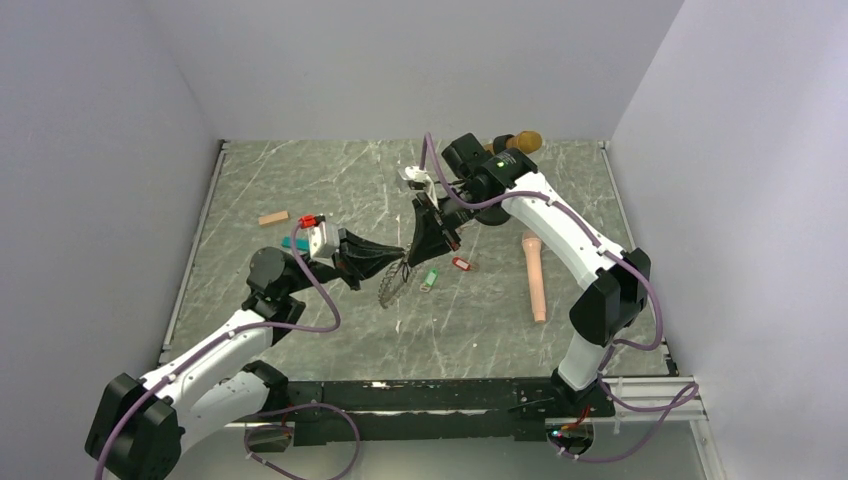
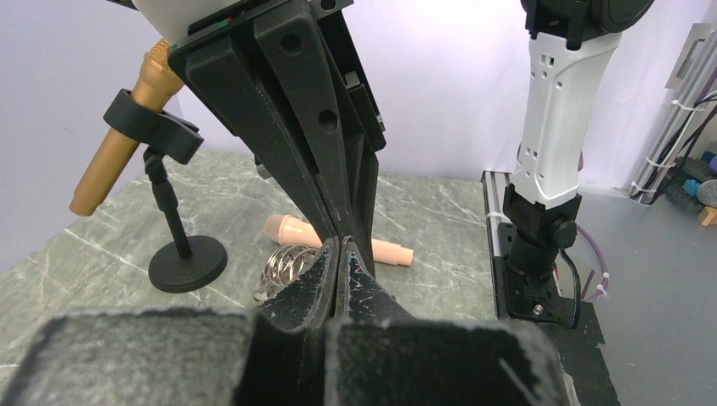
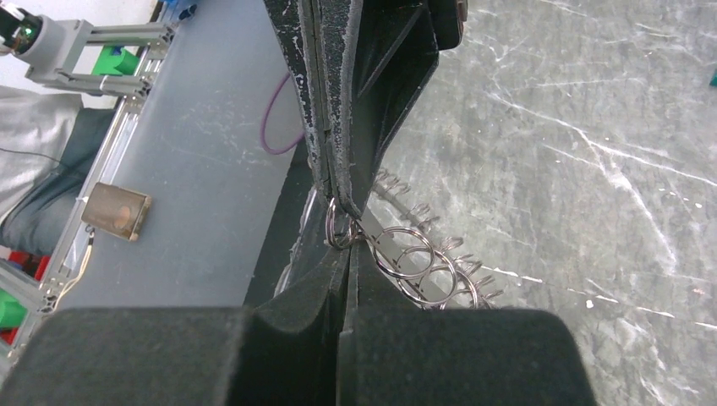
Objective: Put the keys on the keyring
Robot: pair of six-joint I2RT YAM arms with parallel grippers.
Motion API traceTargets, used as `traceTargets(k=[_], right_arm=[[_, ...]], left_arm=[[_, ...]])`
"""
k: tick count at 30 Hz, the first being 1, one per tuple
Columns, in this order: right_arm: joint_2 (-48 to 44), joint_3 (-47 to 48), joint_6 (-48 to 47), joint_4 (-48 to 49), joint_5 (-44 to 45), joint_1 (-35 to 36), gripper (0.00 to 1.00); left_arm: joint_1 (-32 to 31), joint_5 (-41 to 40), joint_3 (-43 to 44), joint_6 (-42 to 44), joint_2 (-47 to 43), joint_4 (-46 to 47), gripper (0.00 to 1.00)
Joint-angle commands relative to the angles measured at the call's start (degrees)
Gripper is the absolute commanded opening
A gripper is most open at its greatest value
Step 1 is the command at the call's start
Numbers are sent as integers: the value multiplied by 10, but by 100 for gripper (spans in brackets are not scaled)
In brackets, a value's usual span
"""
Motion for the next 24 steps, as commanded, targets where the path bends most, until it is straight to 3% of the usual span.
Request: traceTargets(k=[1,5,24], right_arm=[[3,10,-2,5,-11,5,9],[-6,19,-27,-13,0,5,19],[-23,59,-96,-76,1,-3,25]], left_arm=[[2,8,1,-28,1,95,0],[3,10,1,-17,-6,73,0],[6,32,5,-18,-8,37,0]])
